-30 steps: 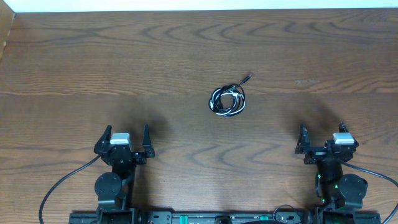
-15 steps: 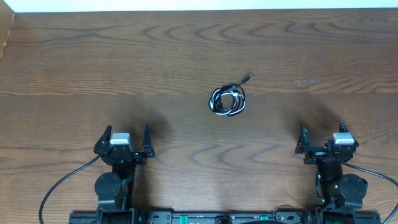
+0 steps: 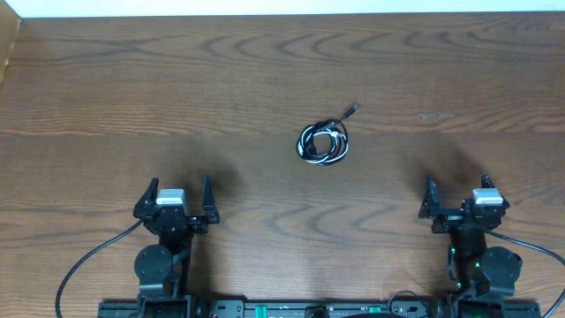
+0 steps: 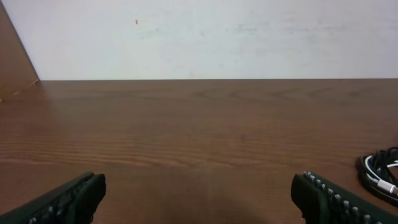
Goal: Untangle cables
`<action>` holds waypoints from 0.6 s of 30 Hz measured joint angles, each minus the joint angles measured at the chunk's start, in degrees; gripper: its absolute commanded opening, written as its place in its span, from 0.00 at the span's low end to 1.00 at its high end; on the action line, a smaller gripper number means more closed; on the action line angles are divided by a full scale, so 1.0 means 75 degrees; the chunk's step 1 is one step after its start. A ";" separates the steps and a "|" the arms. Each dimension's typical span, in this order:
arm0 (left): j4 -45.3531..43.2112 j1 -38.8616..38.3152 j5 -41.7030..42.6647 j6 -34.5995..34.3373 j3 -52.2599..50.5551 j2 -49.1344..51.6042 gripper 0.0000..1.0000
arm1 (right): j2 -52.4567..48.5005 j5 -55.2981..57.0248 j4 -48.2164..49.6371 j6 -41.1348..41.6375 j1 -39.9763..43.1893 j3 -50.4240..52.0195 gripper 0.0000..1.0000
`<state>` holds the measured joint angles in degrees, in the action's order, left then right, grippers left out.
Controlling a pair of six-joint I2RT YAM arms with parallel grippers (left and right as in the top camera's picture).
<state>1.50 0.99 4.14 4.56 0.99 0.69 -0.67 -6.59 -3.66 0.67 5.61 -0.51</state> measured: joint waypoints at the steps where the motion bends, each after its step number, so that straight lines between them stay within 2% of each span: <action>1: -0.0003 0.0000 0.0000 0.0000 0.0000 0.0000 1.00 | 0.0000 0.0000 0.0000 0.0000 0.0000 0.0000 0.99; 7: -0.0154 0.0000 0.0396 -0.0032 0.0000 0.0000 1.00 | -0.0003 0.0000 0.0000 0.0000 0.0000 0.0000 0.99; 11: -0.0096 0.0000 0.0627 -0.0405 0.0064 0.0000 1.00 | 0.0000 0.0000 0.0000 0.0000 0.0000 0.0000 0.99; 18: 0.0382 0.0000 0.1052 -0.0615 0.1230 0.0799 1.00 | 0.0000 0.0000 -0.0006 0.0000 0.0000 0.0000 0.99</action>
<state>4.36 0.99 12.03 -0.05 10.22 6.68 -0.67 -6.59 -3.70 0.67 5.61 -0.51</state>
